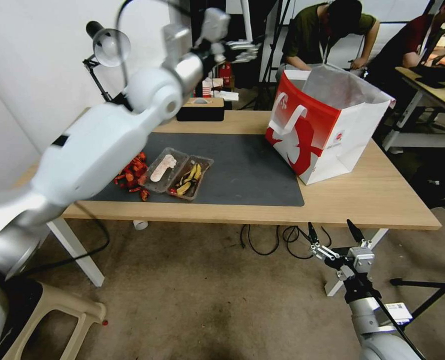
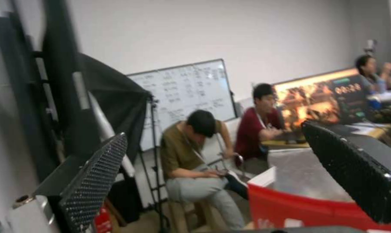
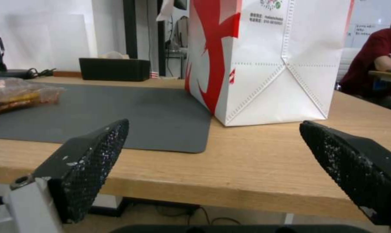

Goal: Pick up the trash from the table and place it into the takeout bag.

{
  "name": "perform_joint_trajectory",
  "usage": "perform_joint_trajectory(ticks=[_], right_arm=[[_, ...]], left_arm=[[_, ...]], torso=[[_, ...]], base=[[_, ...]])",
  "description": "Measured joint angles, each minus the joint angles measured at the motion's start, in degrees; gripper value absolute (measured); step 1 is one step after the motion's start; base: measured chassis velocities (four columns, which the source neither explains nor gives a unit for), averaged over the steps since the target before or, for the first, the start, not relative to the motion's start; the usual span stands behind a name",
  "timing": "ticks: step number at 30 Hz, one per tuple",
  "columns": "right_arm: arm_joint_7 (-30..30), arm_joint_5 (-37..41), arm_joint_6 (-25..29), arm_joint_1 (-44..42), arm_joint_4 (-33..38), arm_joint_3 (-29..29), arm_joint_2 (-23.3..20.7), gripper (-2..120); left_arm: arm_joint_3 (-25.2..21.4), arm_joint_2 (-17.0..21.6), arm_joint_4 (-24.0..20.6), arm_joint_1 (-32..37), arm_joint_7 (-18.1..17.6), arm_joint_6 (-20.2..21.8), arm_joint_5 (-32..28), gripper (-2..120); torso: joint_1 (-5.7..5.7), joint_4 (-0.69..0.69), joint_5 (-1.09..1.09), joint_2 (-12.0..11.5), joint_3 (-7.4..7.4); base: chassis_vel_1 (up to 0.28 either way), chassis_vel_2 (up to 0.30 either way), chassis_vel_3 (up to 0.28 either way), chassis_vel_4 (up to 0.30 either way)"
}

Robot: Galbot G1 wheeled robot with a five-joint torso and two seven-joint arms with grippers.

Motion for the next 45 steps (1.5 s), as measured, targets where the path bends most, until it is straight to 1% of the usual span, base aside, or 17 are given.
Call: perform_joint_trajectory(ticks=[6, 9, 11, 12, 13, 14, 16, 17, 20, 21, 24, 25, 27, 29, 31, 36, 45], right_arm=[[0.0, -0.4, 0.1, -0.1, 0.5, -0.3, -0.1, 100], [0.1, -0.6, 0.1, 0.0, 0.5, -0.5, -0.1, 100], [0.1, -0.7, 0.1, 0.2, 0.7, -0.7, -0.1, 100], [0.1, -0.7, 0.1, 0.2, 0.8, -0.8, -0.1, 100], [0.1, -0.7, 0.1, 0.2, 0.8, -0.8, -0.1, 100], [0.1, -0.7, 0.1, 0.3, 0.8, -0.9, -0.2, 100], [0.1, -0.7, 0.0, 0.5, 0.9, -1.0, -0.4, 100], [0.1, -0.7, 0.0, 0.5, 0.9, -1.0, -0.4, 100], [0.1, -0.7, -0.1, 0.7, 1.0, -1.2, -0.8, 100], [0.1, -0.7, -0.1, 0.7, 1.0, -1.2, -0.8, 100], [0.1, -0.7, -0.2, 0.9, 1.2, -1.3, -1.1, 100], [0.1, -0.7, -0.2, 0.9, 1.2, -1.3, -1.1, 100], [0.1, -0.8, -0.2, 0.9, 1.2, -1.2, -1.3, 100], [0.1, -0.8, -0.3, 0.9, 1.2, -1.1, -1.3, 100], [0.1, -0.7, -0.3, 0.9, 1.2, -1.0, -1.6, 100], [0.2, -0.7, -0.4, 0.9, 1.2, -1.0, -1.8, 100], [0.3, -0.4, -1.1, 1.1, 1.3, -1.1, -2.1, 100]], left_arm=[[-11.4, 3.8, -8.6, 18.0, -1.2, -6.7, 3.7, 100], [-15.2, 4.9, -11.1, 23.6, -1.1, -8.1, 4.7, 100], [-20.3, 6.1, -14.3, 32.3, -1.0, -9.9, 7.0, 100], [-22.2, 6.4, -15.4, 36.3, -0.7, -10.7, 8.5, 100], [-22.2, 6.4, -15.4, 36.3, -0.7, -10.7, 8.5, 100], [-24.3, 6.5, -16.4, 40.0, -0.6, -11.5, 10.0, 100], [-29.5, 5.9, -18.7, 48.1, 0.0, -12.5, 12.5, 100], [-29.5, 5.9, -18.7, 48.1, 0.0, -12.5, 12.5, 100], [-38.3, 3.0, -21.6, 61.2, 1.3, -14.5, 16.7, 100], [-38.3, 3.0, -21.6, 61.2, 1.3, -14.5, 16.7, 100], [-45.9, -1.0, -24.3, 74.0, 2.6, -16.7, 20.7, 100], [-45.9, -1.0, -24.3, 74.0, 2.6, -16.7, 20.7, 100], [-49.5, -4.0, -25.3, 81.9, 3.9, -18.9, 24.0, 100], [-50.3, -5.0, -25.3, 84.6, 4.4, -19.8, 25.0, 100], [-52.2, -7.8, -25.4, 91.0, 6.2, -22.3, 27.1, 100], [-53.1, -10.4, -24.5, 96.7, 8.9, -24.3, 28.9, 100], [-53.0, -11.7, -21.4, 96.6, 11.1, -25.4, 29.7, 100]], torso=[[0.0, 0.02, 0.0, 0.0, 0.0], [0.0, 0.02, 0.0, 0.0, 0.0], [0.0, 0.01, 0.05, 0.0, -0.01], [0.0, 0.02, -0.02, 0.0, 0.0], [0.0, 0.02, -0.02, 0.0, 0.0], [0.0, 0.02, -0.02, 0.0, 0.0], [0.0, 0.03, 0.02, 0.0, 0.0], [0.0, 0.03, 0.02, 0.0, 0.0], [0.0, -0.01, 0.03, 0.0, -0.01], [0.0, -0.01, 0.03, 0.0, -0.01], [0.0, 0.03, 0.03, 0.0, -0.01], [0.0, 0.03, 0.03, 0.0, -0.01], [0.0, 0.0, 0.03, 0.0, -0.01], [0.0, 0.01, 0.03, 0.0, -0.01], [-0.01, 0.04, 0.03, 0.0, -0.01], [0.0, 0.01, 0.03, 0.0, 0.0], [0.01, 0.01, 0.02, 0.0, 0.0]], base=[[0.0, 0.0, 0.0, 0.0], [0.0, 0.0, 0.0, 0.0], [0.0, 0.0, 0.0, 0.0], [0.0, 0.0, 0.0, 0.0], [0.0, 0.0, 0.0, 0.0], [0.0, 0.0, 0.0, 0.0], [0.0, 0.0, 0.0, 0.0], [0.0, 0.0, 0.0, 0.0], [0.0, 0.0, 0.0, 0.0], [0.0, 0.0, 0.0, 0.0], [0.0, 0.0, 0.0, 0.0], [0.0, 0.0, 0.0, 0.0], [0.0, 0.0, 0.0, 0.0], [0.0, 0.0, 0.0, 0.0], [0.0, 0.0, 0.0, 0.0], [0.0, 0.0, 0.0, 0.0], [0.0, 0.0, 0.0, 0.0]])
